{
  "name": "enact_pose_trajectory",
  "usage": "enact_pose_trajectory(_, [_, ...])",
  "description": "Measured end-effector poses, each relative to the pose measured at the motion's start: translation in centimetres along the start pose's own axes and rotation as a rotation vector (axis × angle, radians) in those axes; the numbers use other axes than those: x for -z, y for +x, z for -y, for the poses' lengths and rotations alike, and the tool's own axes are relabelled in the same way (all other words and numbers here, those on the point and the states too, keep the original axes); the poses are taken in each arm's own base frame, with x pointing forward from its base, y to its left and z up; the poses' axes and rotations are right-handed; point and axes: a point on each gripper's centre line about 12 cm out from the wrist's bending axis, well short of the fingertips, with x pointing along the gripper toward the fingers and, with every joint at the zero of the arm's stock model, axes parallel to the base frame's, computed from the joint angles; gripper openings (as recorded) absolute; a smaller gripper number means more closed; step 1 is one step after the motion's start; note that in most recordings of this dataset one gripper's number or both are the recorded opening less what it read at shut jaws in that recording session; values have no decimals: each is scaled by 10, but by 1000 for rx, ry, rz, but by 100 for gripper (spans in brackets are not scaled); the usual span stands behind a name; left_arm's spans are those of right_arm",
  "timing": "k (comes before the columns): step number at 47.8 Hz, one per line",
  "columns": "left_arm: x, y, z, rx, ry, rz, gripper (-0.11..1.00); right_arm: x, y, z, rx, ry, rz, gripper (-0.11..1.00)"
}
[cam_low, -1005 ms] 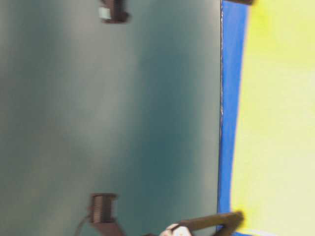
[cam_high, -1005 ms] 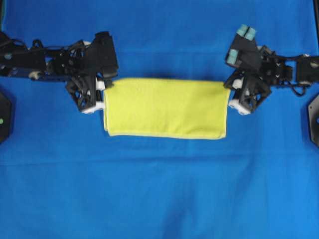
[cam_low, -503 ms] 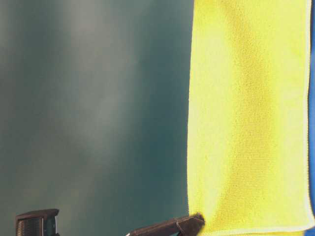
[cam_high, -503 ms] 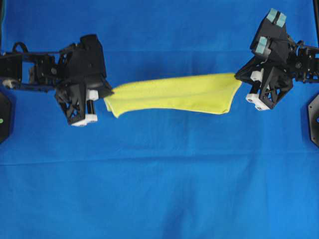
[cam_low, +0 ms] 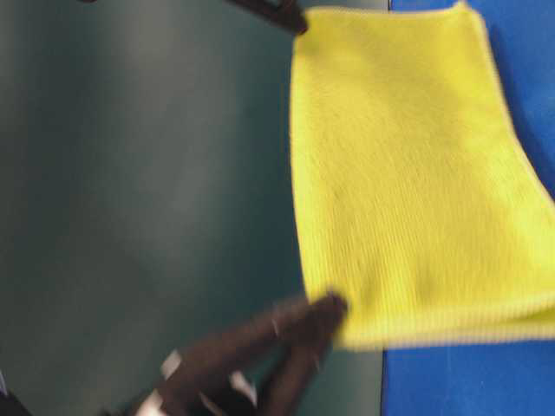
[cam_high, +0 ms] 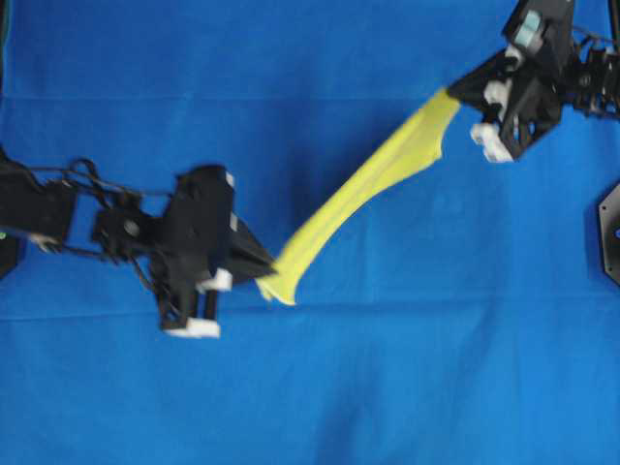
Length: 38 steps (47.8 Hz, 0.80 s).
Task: Fold the yellow towel.
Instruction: 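Lift the strip and rotate it vertical, left gripper swinging down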
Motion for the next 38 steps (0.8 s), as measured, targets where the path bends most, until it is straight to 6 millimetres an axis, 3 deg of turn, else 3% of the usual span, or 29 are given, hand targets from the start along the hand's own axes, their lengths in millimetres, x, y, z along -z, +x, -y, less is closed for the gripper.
enact_pose_trajectory(11, [-28, 48, 19, 35, 91, 41, 3, -21, 17, 8, 15, -6, 48, 2])
enact_pose_trajectory(21, [-44, 86, 23, 36, 129, 57, 3, -44, 40, 4, 3, -29, 79, 2])
enact_pose_trajectory(27, [-48, 95, 23, 36, 137, 64, 3, -50, 50, 3, 3, -36, 74, 2])
enact_pose_trajectory(38, [-44, 102, 23, 36, 137, 56, 3, -48, 49, 3, 7, -45, 69, 2])
